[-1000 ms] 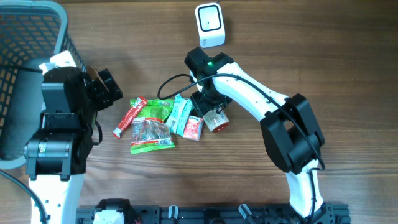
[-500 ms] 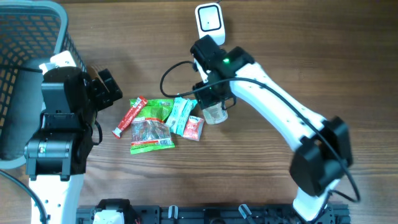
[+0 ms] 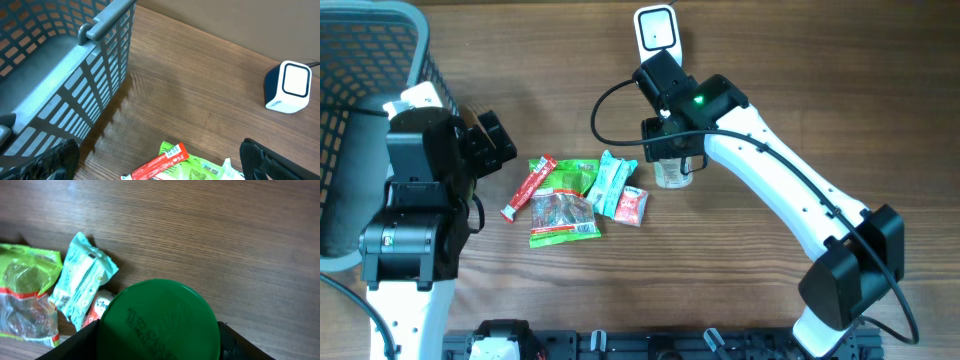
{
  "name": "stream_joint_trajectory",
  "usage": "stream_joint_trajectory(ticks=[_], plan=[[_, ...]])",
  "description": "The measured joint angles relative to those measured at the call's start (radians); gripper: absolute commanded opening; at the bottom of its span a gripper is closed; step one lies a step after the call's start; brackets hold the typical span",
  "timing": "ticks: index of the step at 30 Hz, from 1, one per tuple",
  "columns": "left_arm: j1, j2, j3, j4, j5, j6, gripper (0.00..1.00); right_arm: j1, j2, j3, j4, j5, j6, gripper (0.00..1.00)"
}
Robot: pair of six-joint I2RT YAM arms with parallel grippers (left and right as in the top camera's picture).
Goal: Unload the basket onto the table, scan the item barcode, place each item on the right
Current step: 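Carry the jar right and set it down on the table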
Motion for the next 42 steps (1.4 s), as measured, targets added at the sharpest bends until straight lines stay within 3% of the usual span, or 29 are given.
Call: stream_joint_trajectory(ticks=[5,15,21,25,33,40,42], plan=[[0.000,0.000,0.000,0.000,0.000,0.000,1.00,0.000,-0.046,-0.002,-0.030,0.037,0.038,0.52],[0.000,0.000,0.000,0.000,0.000,0.000,1.00,0.000,-0.389,-0.115,-0.082,0.131,0.076,0.51],[0.000,0.000,0.000,0.000,0.000,0.000,1.00,0.000,-0.691,-0.447,0.169,0.161,0.100,0.46],[0.000,0.000,0.000,-0.001,0.000,0.000,1.00,0.000,-0.783,-0.674,0.400,0.171,0.087,0.45],[0.000,0.000,0.000,0.000,0.000,0.000,1.00,0.000,-0.688,-1.007,0.907,0.184,0.005,0.44],[0.000,0.000,0.000,0.000,0.000,0.000,1.00,0.000,-0.505,-1.036,1.066,0.232,-0.018,0.45],[0.000,0.000,0.000,-0.001,0.000,0.000,1.00,0.000,-0.457,-1.036,1.078,0.235,-0.017,0.51]])
